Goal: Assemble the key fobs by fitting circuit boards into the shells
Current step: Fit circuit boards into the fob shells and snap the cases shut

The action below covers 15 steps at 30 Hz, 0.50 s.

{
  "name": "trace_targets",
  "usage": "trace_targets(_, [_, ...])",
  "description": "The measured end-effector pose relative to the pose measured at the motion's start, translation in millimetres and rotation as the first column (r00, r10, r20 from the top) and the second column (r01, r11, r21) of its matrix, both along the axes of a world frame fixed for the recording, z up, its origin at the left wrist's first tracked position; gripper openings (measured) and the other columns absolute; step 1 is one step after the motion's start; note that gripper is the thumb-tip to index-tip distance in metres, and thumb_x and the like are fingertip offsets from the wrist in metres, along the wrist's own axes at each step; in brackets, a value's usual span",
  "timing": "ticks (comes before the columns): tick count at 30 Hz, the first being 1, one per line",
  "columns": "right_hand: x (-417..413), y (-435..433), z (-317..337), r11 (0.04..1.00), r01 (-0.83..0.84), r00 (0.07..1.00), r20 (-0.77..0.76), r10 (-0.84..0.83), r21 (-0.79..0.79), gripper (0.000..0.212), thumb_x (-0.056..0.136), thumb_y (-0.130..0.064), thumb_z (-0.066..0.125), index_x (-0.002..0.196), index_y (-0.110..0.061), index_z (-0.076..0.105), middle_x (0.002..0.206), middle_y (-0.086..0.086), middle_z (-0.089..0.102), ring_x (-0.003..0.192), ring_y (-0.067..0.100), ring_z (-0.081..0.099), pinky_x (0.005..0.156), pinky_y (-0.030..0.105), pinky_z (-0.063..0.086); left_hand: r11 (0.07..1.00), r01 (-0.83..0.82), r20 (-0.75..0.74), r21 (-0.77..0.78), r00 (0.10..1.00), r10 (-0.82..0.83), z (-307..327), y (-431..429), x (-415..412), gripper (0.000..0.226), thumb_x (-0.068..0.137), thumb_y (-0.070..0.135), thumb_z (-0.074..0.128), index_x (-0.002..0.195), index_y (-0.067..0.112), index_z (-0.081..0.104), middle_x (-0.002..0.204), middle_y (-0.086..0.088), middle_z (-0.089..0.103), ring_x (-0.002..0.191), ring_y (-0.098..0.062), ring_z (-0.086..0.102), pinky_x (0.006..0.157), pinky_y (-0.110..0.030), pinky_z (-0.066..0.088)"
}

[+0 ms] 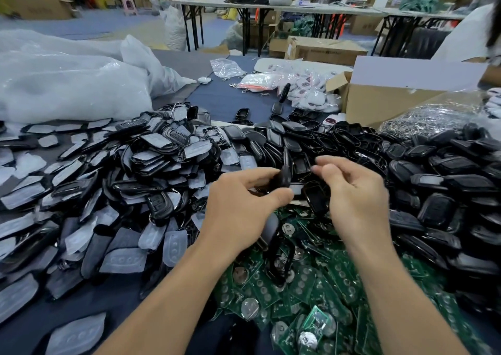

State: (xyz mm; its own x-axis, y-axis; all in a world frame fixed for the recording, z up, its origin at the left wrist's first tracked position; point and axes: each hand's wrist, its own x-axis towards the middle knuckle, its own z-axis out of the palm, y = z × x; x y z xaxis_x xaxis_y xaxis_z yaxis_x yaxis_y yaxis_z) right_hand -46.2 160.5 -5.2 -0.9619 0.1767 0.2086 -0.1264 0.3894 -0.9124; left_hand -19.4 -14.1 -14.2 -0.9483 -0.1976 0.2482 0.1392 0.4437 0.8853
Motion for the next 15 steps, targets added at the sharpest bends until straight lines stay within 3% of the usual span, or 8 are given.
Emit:
trace_targets(1, [-5, 7, 0, 0.984, 0.072, 0.997, 0.0, -0.073, 0.162, 0.035, 0.096, -0.034, 0.059, 0.129, -0.036, 0.07, 0.121, -0.014, 0.075, 0.111, -0.004, 0.065, 0.11, 0.036, 0.048, 0.999, -0.017, -0.008, 0.03, 1.0, 0.018, 0, -1, -1, 0.037, 0.072, 0.044, 0.092, 0.077, 0.071, 0.067, 0.08, 0.047, 0.065, 0.091, 0.025, 0.062, 0.073, 0.005, 0.042])
trace_targets(3, [-19, 20, 0, 0.888, 0.092, 0.985, 0.087, -0.146, 0.45, 0.061, 0.098, -0.038, 0.06, 0.156, -0.028, 0.044, 0.159, 0.003, 0.047, 0.147, 0.019, 0.04, 0.123, 0.041, 0.027, 0.998, -0.04, -0.041, 0.049, 0.998, 0.042, 2, -4, -2, 0.038, 0.074, 0.045, 0.091, 0.072, 0.073, 0.065, 0.08, 0.048, 0.065, 0.09, 0.024, 0.063, 0.072, 0.006, 0.04])
trace_targets(5, [-36, 26, -1, 0.747, -0.015, 0.958, 0.224, -0.18, 0.665, 0.08, 0.101, -0.054, 0.051, 0.165, -0.018, 0.02, 0.171, 0.012, 0.019, 0.158, 0.03, 0.015, 0.128, 0.047, 0.012, 0.996, -0.067, -0.055, 0.063, 0.996, 0.07, 2, -7, -3, 0.032, 0.075, 0.047, 0.09, 0.076, 0.069, 0.068, 0.079, 0.049, 0.064, 0.09, 0.025, 0.062, 0.072, 0.007, 0.039])
trace_targets(7, [-49, 22, -2, 0.618, -0.129, 0.939, 0.296, -0.175, 0.776, 0.086, 0.101, -0.066, 0.04, 0.165, -0.014, 0.013, 0.172, 0.015, 0.017, 0.158, 0.032, 0.015, 0.129, 0.049, 0.008, 0.995, -0.084, -0.058, 0.048, 0.995, 0.087, 1, -9, -3, 0.027, 0.074, 0.048, 0.09, 0.086, 0.063, 0.071, 0.077, 0.05, 0.063, 0.09, 0.026, 0.061, 0.072, 0.008, 0.038])
trace_targets(9, [-60, 9, -3, 0.573, -0.194, 0.948, 0.302, -0.099, 0.796, 0.081, 0.102, -0.065, 0.038, 0.162, -0.013, 0.022, 0.166, 0.016, 0.032, 0.152, 0.034, 0.031, 0.126, 0.05, 0.015, 0.995, -0.092, -0.067, 0.031, 0.993, 0.094, -3, -9, -3, 0.029, 0.074, 0.047, 0.09, 0.092, 0.057, 0.07, 0.075, 0.049, 0.062, 0.087, 0.028, 0.06, 0.071, 0.008, 0.037])
trace_targets(11, [-65, -10, 1, 0.669, -0.255, 0.946, 0.323, 0.023, 0.698, 0.073, 0.103, -0.06, 0.043, 0.159, -0.015, 0.03, 0.158, 0.018, 0.044, 0.143, 0.038, 0.043, 0.118, 0.047, 0.03, 0.995, -0.099, -0.067, 0.025, 0.993, 0.101, -6, -9, -4, 0.03, 0.074, 0.047, 0.09, 0.098, 0.051, 0.073, 0.072, 0.044, 0.064, 0.086, 0.028, 0.059, 0.071, 0.008, 0.038])
trace_targets(13, [-66, -28, 4, 0.751, -0.342, 0.921, 0.36, 0.149, 0.564, 0.073, 0.103, -0.055, 0.048, 0.163, -0.018, 0.025, 0.162, 0.017, 0.04, 0.145, 0.039, 0.04, 0.117, 0.044, 0.033, 0.994, -0.107, -0.062, 0.006, 0.992, 0.107, -8, -9, -6, 0.036, 0.074, 0.048, 0.09, 0.106, 0.044, 0.077, 0.074, 0.041, 0.063, 0.088, 0.028, 0.059, 0.071, 0.007, 0.039])
trace_targets(15, [-63, -39, 3, 0.736, -0.392, 0.908, 0.361, 0.212, 0.552, 0.075, 0.104, -0.052, 0.048, 0.165, -0.019, 0.018, 0.168, 0.013, 0.029, 0.152, 0.035, 0.03, 0.124, 0.046, 0.026, 0.994, -0.109, -0.061, -0.002, 0.992, 0.109, -11, -9, -7, 0.034, 0.074, 0.046, 0.09, 0.106, 0.042, 0.078, 0.073, 0.042, 0.064, 0.087, 0.026, 0.061, 0.07, 0.007, 0.039])
